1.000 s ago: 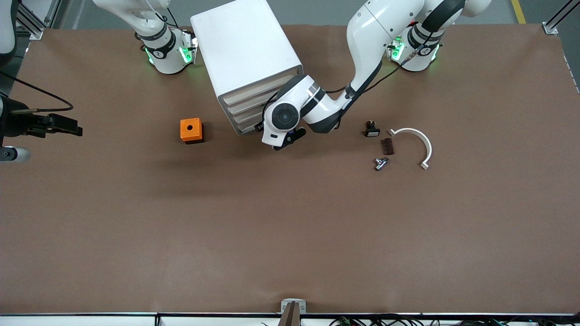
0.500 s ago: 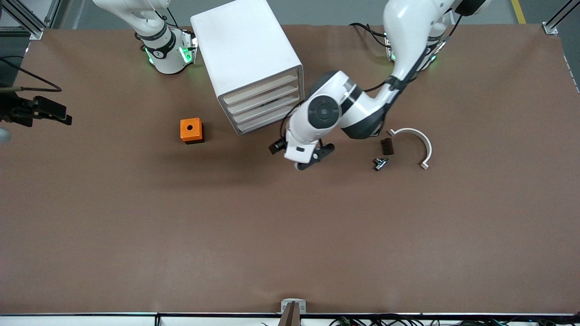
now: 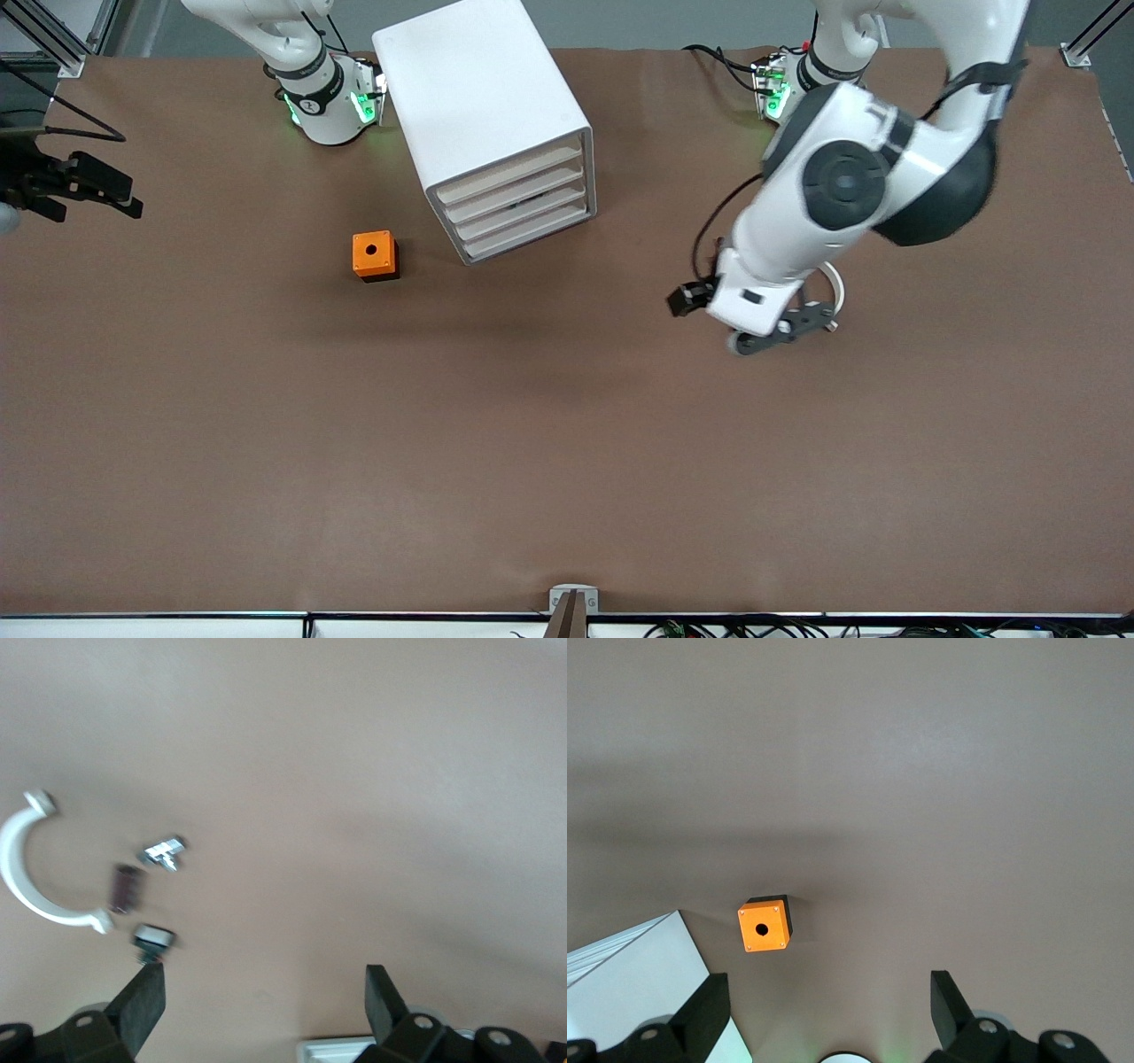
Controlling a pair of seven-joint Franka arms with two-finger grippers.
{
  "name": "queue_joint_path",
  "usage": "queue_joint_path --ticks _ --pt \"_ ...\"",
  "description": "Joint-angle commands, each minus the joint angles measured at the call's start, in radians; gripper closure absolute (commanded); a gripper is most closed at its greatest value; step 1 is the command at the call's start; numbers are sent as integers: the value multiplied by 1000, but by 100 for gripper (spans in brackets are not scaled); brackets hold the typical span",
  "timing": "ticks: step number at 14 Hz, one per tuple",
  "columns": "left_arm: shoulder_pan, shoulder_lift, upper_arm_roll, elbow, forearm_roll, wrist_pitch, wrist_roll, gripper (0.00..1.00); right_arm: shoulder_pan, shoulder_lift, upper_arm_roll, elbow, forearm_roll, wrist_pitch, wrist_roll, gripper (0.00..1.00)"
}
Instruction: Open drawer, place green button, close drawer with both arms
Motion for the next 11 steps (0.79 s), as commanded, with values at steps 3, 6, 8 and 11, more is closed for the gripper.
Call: queue_joint_path --ticks 3,6,8,11 --pt "212 -83 -8 -25 14 -102 292 1 9 -47 1 -46 -7 26 4 0" --pt "313 -106 -8 -36 15 -148 455 1 6 -47 -2 -48 -7 26 2 0" --pt "359 -126 -8 -59 15 -153 528 1 6 -47 -2 -48 -15 28 2 0" --pt "268 -180 132 -105 15 -153 634 1 3 -45 -2 -48 -38 31 2 0"
